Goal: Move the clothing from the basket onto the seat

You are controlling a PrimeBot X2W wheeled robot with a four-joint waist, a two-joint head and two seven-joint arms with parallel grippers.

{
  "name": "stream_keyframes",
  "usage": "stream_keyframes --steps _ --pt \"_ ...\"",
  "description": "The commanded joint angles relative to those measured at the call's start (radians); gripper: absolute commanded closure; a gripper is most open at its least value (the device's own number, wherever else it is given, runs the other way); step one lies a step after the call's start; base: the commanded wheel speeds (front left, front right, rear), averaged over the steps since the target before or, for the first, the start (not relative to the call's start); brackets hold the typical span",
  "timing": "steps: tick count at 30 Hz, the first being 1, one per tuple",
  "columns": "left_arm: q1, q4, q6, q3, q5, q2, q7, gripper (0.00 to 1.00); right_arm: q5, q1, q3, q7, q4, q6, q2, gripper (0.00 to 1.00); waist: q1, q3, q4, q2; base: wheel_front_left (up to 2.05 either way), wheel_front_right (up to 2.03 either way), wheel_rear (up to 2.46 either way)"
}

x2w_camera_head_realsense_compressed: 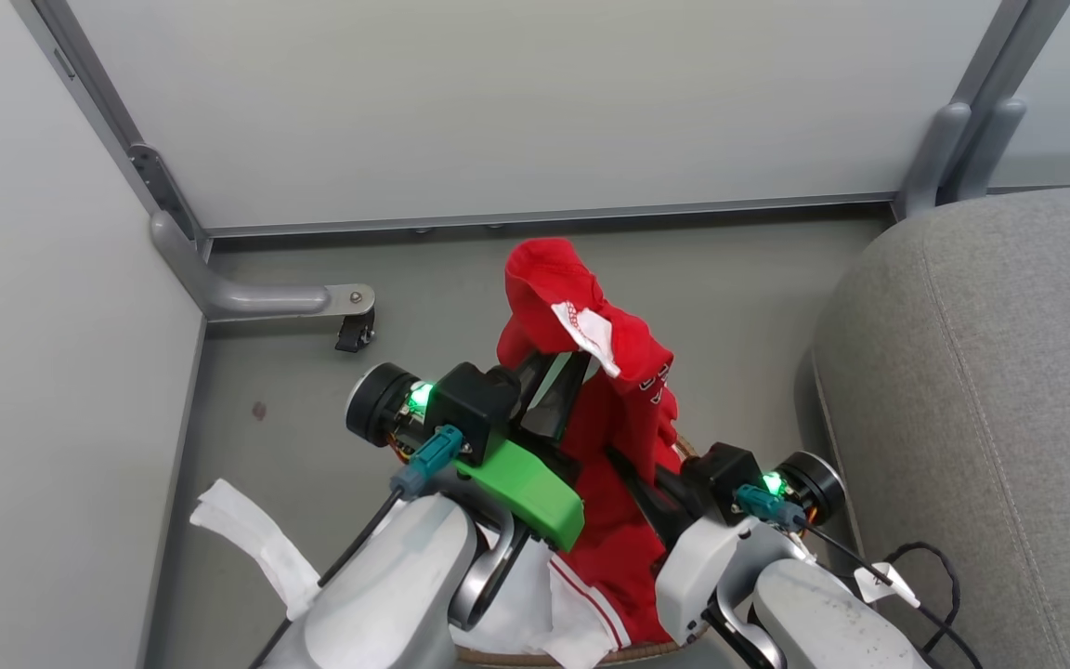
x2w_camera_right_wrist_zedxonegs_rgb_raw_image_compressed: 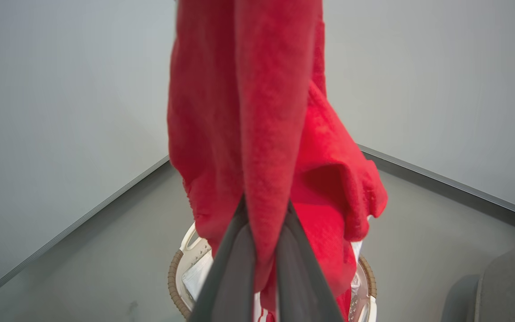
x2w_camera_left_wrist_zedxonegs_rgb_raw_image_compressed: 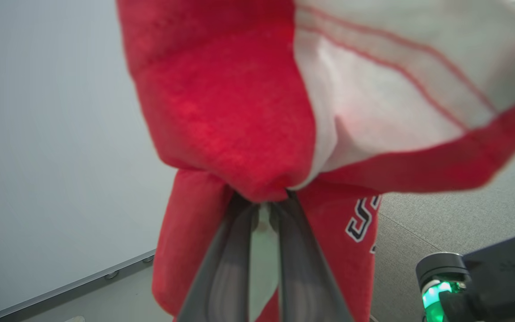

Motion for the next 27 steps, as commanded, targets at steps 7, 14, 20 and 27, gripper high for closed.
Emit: stream_keyframes --steps 7,14,20,27 --pt "-0.007 0.007 0.009 0.016 -0.007 0.001 -0.004 1.00 0.009 0.019 -0.026 -0.005 -0.048 -0.001 -0.004 1.00 0.0000 0.002 -0.013 0.0000 0.00 0.00 0.00" --pt "0.028 0.049 0.021 0.054 0.012 0.008 -0.002 0.00 0.015 0.055 -0.068 -0.005 -0.139 -0.001 -0.004 1.00 0.0000 0.004 -0.038 0.0000 0.00 0.00 0.00" --pt "0.058 0.099 0.022 0.099 0.032 0.027 -0.002 0.00 0.017 0.092 -0.105 -0.005 -0.219 -0.001 -0.004 1.00 0.0000 0.013 -0.107 0.0000 0.00 0.00 0.00" --pt "0.084 0.127 0.015 0.148 0.062 0.044 -0.002 0.00 0.036 0.131 -0.165 -0.005 -0.300 -0.001 -0.004 1.00 0.0000 0.033 -0.220 0.0000 0.00 0.00 0.00"
